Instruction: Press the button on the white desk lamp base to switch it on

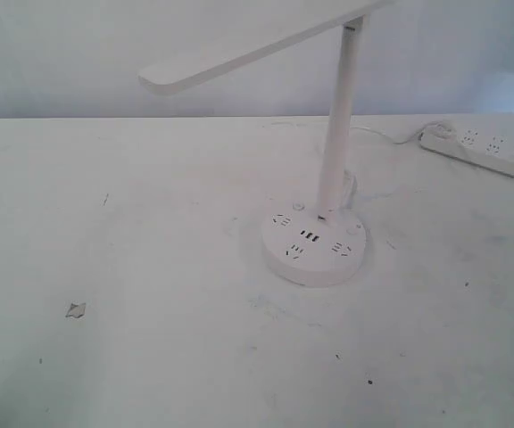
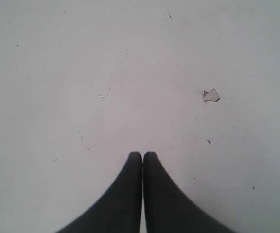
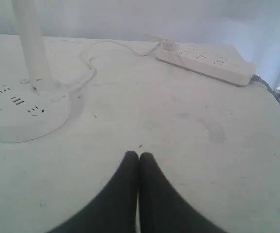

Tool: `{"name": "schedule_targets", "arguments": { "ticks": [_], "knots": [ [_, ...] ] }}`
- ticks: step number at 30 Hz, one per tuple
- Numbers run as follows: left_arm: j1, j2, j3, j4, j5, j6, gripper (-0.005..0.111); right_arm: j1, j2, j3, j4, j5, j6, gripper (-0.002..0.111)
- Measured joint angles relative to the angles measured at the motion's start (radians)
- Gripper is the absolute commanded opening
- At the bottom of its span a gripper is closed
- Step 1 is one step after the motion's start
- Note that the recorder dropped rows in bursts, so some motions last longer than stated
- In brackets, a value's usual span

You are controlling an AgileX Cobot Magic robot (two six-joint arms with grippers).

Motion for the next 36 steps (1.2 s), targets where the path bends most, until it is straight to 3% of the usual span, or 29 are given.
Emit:
{"name": "schedule_targets", "arguments": {
  "ticks": [20,26,29,33,36],
  "knots": [
    [0.0,0.0,0.0,0.0,0.0,0.0,0.0,0.0,0.0,0.0,0.0,-0.006,0.0,0.0],
    [0.0,0.0,0.0,0.0,0.0,0.0,0.0,0.0,0.0,0.0,0.0,-0.123,-0.019,0.0],
    [0.0,0.0,0.0,0.0,0.0,0.0,0.0,0.0,0.0,0.0,0.078,-0.234,0.073,0.0],
    [0.0,0.0,0.0,0.0,0.0,0.0,0.0,0.0,0.0,0.0,0.257,-0.445,0.427,0.0],
    [0.0,0.0,0.0,0.0,0.0,0.0,0.0,0.0,0.0,0.0,0.273,-0.488,0.494,0.0]
  ]
}}
